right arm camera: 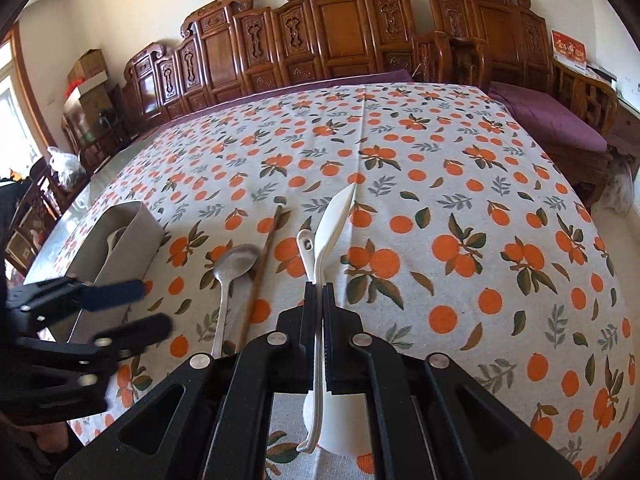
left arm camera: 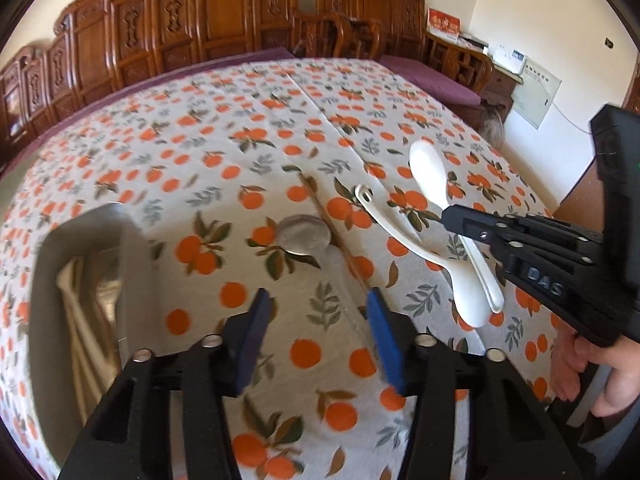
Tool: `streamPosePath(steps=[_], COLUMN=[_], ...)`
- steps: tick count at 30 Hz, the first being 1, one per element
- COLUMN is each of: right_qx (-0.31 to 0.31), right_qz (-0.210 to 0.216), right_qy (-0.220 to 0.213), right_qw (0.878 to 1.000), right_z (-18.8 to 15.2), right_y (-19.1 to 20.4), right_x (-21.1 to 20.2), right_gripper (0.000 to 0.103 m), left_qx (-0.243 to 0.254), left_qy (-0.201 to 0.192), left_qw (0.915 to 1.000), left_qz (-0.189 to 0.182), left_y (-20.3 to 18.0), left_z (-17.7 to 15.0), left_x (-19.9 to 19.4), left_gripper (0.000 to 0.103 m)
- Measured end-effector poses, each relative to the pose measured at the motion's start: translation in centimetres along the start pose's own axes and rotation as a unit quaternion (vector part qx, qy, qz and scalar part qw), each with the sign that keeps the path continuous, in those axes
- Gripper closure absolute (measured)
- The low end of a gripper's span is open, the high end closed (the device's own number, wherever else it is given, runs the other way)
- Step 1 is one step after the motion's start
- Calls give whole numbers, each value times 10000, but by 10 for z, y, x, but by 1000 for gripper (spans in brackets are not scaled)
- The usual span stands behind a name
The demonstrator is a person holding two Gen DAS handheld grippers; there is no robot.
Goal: Organize utensils
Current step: 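Grasp a metal spoon with the left tool while the right tool lifts the white spoon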
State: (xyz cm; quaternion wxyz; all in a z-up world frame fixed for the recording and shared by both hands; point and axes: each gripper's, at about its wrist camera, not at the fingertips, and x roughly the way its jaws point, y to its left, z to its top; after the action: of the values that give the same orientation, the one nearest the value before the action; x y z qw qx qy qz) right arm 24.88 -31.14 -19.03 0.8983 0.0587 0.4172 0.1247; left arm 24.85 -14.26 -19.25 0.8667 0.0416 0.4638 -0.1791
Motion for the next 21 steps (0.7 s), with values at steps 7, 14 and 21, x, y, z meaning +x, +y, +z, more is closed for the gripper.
streamPosePath(steps=[7,14,21], right_qx=[133,174,168], right_qz=[63,138,155], right_qy=[-4,-6,7], right_qw=[9999,9998,9997], right_z=[0,1,0], right_y=[-4,-3,-1], right_x=[1,1,2], right_gripper=[99,99,98], left_qx=[-32,-210,-251], left_qy=[217,348,287], left_qw=[9997,9991,9990], left_qz=[-72,-151,-240], left_y=[-7,-4,-3], left_z=[8,11,14], left_x=[31,50,51], left_gripper=[82,89,97])
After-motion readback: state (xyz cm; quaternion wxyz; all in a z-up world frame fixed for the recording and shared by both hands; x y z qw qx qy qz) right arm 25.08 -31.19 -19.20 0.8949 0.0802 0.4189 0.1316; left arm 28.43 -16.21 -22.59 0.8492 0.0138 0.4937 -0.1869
